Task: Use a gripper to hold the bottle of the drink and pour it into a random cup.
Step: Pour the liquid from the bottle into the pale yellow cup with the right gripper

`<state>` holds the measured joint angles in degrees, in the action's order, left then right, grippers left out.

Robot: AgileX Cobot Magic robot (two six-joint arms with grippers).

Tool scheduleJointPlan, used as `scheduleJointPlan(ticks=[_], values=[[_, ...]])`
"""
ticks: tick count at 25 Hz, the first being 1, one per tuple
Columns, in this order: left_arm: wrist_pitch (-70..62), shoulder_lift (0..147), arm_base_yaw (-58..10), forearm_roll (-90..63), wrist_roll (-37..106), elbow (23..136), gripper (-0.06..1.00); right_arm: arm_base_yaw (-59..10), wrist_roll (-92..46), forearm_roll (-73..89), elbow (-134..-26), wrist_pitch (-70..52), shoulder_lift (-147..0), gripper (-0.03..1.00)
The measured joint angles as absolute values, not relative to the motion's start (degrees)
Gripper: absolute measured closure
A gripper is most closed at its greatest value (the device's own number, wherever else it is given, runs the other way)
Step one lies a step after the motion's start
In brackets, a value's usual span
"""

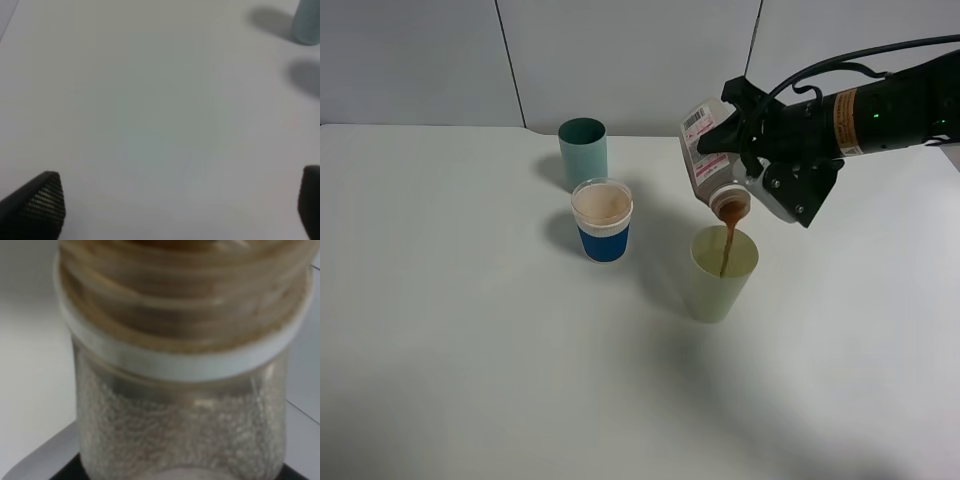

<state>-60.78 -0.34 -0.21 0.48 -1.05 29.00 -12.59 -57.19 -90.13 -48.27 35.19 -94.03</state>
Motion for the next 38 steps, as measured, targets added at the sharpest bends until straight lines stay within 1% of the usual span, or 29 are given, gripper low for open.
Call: scheduleJointPlan(ticks=[38], values=[[-60.78,-0.34,-0.21,0.48,-1.05,29.0,0.02,-14.67,-67.15,-87.1,-48.27,35.36,-93.08,0.61]])
